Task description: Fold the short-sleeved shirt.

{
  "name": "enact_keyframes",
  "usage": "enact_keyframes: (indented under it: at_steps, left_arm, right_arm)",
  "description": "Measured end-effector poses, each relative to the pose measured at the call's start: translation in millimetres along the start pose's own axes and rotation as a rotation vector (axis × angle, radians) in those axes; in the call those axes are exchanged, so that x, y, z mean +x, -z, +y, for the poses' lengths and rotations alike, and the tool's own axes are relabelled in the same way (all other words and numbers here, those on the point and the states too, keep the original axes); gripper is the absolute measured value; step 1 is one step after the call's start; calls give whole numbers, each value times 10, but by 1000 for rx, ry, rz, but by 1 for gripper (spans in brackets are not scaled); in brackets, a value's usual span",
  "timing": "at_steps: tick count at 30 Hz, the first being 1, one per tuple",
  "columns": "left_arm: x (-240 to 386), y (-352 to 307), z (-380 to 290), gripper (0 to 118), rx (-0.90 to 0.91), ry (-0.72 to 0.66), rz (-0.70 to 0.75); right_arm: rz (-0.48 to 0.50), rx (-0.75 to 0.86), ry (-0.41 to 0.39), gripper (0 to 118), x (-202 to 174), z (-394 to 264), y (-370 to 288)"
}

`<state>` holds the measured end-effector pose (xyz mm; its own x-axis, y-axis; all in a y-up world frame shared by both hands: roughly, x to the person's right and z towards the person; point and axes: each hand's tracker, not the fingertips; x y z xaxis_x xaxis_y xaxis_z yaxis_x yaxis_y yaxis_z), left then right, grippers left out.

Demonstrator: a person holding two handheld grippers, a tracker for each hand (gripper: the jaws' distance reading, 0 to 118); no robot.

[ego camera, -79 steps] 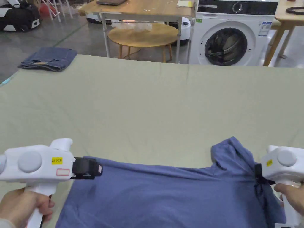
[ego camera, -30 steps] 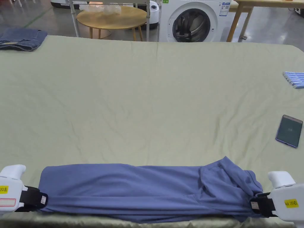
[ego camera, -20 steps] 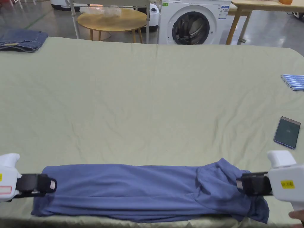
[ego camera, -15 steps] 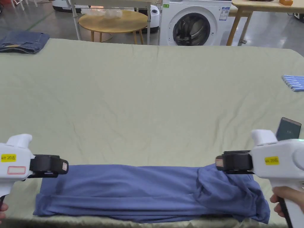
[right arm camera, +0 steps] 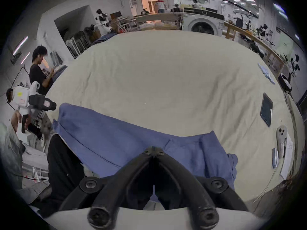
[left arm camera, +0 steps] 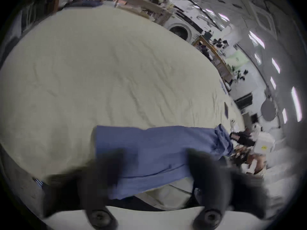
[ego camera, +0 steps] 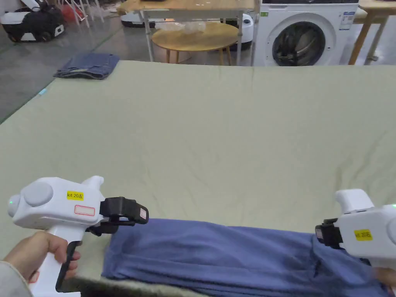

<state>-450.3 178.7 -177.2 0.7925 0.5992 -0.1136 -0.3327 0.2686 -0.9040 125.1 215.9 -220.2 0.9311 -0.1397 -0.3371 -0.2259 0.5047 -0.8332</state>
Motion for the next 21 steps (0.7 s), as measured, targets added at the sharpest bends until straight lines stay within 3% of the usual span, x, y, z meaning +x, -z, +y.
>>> enact_keyframes:
  at_steps: [4, 10, 14, 15, 16, 17, 18, 19, 21]
  left_arm:
    - [-526, -11, -109, 118, 9, -212, -135]
    - [-672, 309, -408, 118, -68, -249, -149]
    - [-710, 522, -432, 118, -56, -286, -280]
    - [-645, 505, -410, 110, -64, -289, -305]
    - [-584, 545, -423, 87, -96, -262, -316]
    - [-503, 601, -435, 49, -116, -242, -300]
    - [-464, 646, -454, 7, -145, -178, -177]
    - [-656, 779, -441, 6, -169, -158, -110]
    - [-749, 750, -404, 6, -138, -271, -206]
  right_arm:
    - [19, -16, -8, 0, -38, -46, 32]
    - [49, -52, 31, 0, -83, -121, 114]
    - [41, -65, 28, 0, -100, -128, 131]
    - [45, -66, 26, 0, -103, -124, 130]
    - [46, -64, 27, 0, -106, -112, 126]
    - [47, -63, 26, 0, -105, -101, 125]
    - [42, -58, 24, 0, -141, -99, 108]
    - [41, -57, 26, 0, -168, -100, 98]
    - [38, -56, 29, 0, -172, -94, 87]
